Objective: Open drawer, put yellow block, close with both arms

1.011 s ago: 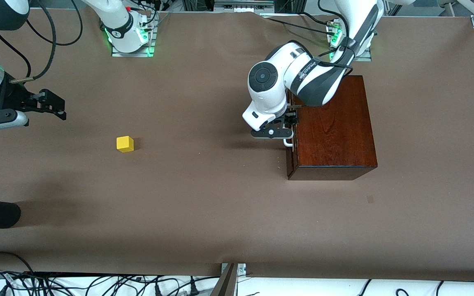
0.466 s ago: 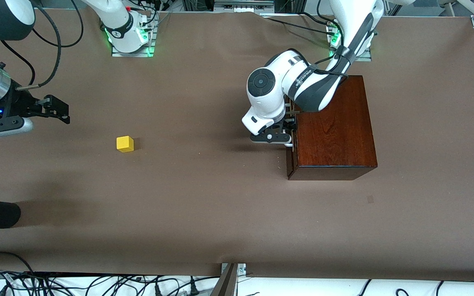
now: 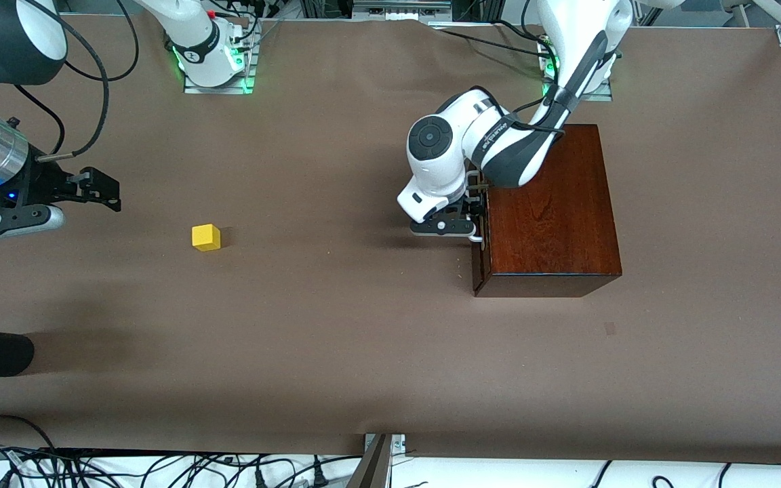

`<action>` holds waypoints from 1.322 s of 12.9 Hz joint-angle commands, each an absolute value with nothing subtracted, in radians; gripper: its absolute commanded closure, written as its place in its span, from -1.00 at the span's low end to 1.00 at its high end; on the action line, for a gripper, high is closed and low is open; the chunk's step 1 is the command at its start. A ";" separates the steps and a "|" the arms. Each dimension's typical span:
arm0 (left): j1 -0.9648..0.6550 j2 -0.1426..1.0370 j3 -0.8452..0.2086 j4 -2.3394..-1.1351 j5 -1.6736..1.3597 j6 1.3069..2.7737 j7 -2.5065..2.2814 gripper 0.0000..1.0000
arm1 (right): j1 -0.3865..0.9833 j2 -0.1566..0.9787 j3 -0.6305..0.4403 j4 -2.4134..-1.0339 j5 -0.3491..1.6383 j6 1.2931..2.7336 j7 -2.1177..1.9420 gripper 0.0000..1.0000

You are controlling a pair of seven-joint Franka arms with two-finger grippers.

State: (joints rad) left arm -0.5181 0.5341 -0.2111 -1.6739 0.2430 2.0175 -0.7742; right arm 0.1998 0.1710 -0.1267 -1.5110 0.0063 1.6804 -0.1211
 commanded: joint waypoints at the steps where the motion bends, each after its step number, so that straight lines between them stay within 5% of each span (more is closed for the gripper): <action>1: -0.520 0.531 -0.207 -1.697 0.272 2.029 -0.798 -1.00 | 0.192 0.178 -0.126 -1.496 0.023 1.687 -0.127 -1.00; 17: -0.535 0.532 -0.232 -1.640 0.253 2.051 -0.870 -1.00 | 0.210 0.219 -0.121 -1.537 0.026 1.627 -0.178 -1.00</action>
State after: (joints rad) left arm -0.5255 0.5342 -0.2221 -1.6645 0.2445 2.0449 -0.8434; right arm 0.2103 0.2031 -0.1212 -1.5165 0.0070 1.6280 -0.1557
